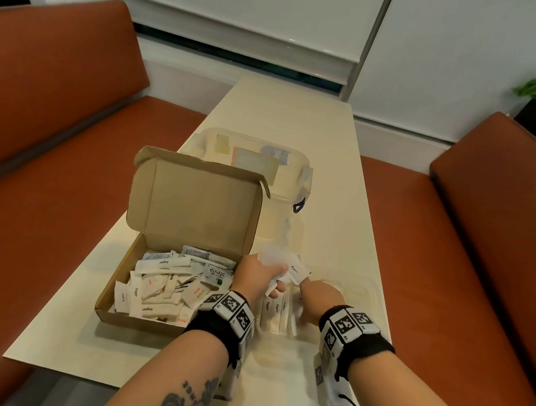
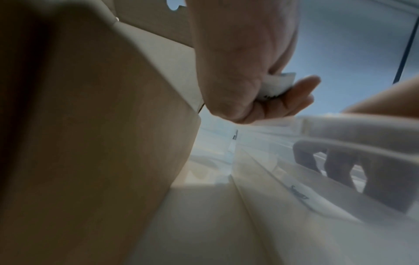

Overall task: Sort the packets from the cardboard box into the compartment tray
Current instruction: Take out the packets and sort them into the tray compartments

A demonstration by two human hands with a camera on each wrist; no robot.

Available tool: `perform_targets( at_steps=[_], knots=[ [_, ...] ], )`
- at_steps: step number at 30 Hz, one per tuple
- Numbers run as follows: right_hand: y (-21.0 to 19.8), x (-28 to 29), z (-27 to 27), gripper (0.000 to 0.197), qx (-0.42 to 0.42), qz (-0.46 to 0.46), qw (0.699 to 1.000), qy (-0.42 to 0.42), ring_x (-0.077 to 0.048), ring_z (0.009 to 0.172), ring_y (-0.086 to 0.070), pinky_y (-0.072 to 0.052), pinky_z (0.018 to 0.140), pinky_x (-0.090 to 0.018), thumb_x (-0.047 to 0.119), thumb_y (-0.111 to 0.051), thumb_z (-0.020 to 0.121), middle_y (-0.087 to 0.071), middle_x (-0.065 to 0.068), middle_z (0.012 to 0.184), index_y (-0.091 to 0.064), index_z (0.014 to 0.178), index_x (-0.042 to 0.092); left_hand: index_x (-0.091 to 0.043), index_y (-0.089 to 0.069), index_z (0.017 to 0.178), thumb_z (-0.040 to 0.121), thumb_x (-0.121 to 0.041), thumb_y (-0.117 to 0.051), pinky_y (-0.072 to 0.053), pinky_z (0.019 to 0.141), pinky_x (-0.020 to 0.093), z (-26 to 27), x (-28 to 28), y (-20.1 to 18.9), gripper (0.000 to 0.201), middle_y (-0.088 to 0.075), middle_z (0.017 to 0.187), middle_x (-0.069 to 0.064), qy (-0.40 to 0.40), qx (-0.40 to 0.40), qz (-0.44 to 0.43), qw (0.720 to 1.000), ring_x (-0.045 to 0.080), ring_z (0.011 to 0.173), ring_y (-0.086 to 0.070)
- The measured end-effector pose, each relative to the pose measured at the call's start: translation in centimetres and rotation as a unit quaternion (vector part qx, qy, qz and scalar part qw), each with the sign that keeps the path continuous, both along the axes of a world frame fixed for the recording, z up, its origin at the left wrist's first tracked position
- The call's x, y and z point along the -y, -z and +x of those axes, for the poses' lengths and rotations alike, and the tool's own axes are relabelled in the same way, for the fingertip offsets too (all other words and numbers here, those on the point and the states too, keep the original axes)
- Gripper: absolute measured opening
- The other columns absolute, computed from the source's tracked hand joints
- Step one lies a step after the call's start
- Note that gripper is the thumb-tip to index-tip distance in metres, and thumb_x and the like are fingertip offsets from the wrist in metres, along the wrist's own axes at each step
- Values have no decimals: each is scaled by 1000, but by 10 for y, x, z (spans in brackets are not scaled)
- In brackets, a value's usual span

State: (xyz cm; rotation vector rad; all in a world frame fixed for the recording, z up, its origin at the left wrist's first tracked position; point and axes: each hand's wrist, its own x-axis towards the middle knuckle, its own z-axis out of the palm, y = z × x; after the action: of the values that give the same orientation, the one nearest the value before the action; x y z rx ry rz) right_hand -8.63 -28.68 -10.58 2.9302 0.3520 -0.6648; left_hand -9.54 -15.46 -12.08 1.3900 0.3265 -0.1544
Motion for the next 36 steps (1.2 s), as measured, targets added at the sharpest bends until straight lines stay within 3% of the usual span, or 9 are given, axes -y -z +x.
perform_targets(
  at_steps=[3, 7, 10, 15, 19, 25, 29, 33, 36],
  knots=[
    [1, 4, -2, 57, 5, 33, 999, 11, -25, 106, -60, -50, 84, -32, 12, -65, 83, -61, -7, 118, -38, 133, 9, -3, -62, 94, 87, -2, -63, -41, 36, 19, -1, 0, 0, 7, -62, 75, 15, -2, 0, -3, 1000, 11, 39, -53],
    [4, 0, -6, 49, 16, 43, 999, 5, -22, 102, -62, -51, 83, -30, 24, -69, 81, -63, -5, 114, -48, 124, 12, -3, -62, 93, 87, -3, -63, -41, 35, 19, 0, 0, 0, 6, -61, 73, 14, 1, -2, 2, 1000, 10, 39, -54],
    [5, -3, -7, 39, 15, 44, 999, 15, -23, 101, -63, -50, 82, -29, 19, -69, 81, -63, -7, 112, -54, 116, 9, -2, -61, 92, 87, -2, -63, -41, 35, 18, 0, 0, 1, 5, -61, 73, 16, 5, -3, 6, 1000, 10, 38, -54],
    [8, -4, -10, 52, 11, 69, 996, 54, -26, 106, -60, -50, 85, -32, 11, -71, 78, -59, -10, 116, -46, 124, 7, -3, -61, 89, 87, -2, -63, -41, 35, 19, 2, 0, 2, 3, -62, 67, 13, 5, -7, 15, 1000, 11, 38, -55],
    [8, -6, -11, 42, 19, 32, 999, 39, -26, 105, -61, -49, 84, -31, 13, -70, 80, -60, -9, 115, -52, 118, 7, -5, -61, 84, 86, -3, -64, -41, 35, 19, 2, -1, 3, 4, -61, 65, 11, 5, -7, 16, 1000, 12, 38, -55],
    [9, -12, -14, 22, 43, 10, 998, 37, -26, 104, -62, -47, 80, -29, 6, -50, 91, -62, -11, 114, -57, 112, 4, -4, -61, 85, 87, -3, -64, -40, 35, 19, 1, -1, 2, 4, -62, 67, 12, 6, -8, 20, 1000, 12, 39, -55],
    [11, -16, -17, 27, 58, 56, 993, 84, -26, 106, -61, -47, 83, -30, 5, -37, 95, -62, -11, 116, -56, 115, 6, -3, -61, 87, 87, -2, -64, -40, 35, 19, 1, -1, 1, 3, -62, 67, 13, 7, -3, 18, 1000, 11, 38, -55],
    [11, -14, -19, 34, 63, 102, 985, 125, -27, 108, -59, -46, 83, -30, 4, -35, 95, -59, -12, 120, -45, 128, 7, -2, -61, 89, 87, -2, -63, -42, 35, 19, 1, -1, 1, 3, -61, 65, 11, 9, -2, 22, 1000, 11, 38, -56],
    [12, -13, -21, 30, 52, 119, 982, 137, -28, 105, -59, -46, 81, -31, 6, -36, 95, -60, -12, 117, -46, 124, 7, -1, -61, 91, 87, -2, -63, -42, 35, 19, 0, -1, 1, 5, -61, 67, 12, 11, -1, 23, 1000, 11, 38, -56]
  ],
)
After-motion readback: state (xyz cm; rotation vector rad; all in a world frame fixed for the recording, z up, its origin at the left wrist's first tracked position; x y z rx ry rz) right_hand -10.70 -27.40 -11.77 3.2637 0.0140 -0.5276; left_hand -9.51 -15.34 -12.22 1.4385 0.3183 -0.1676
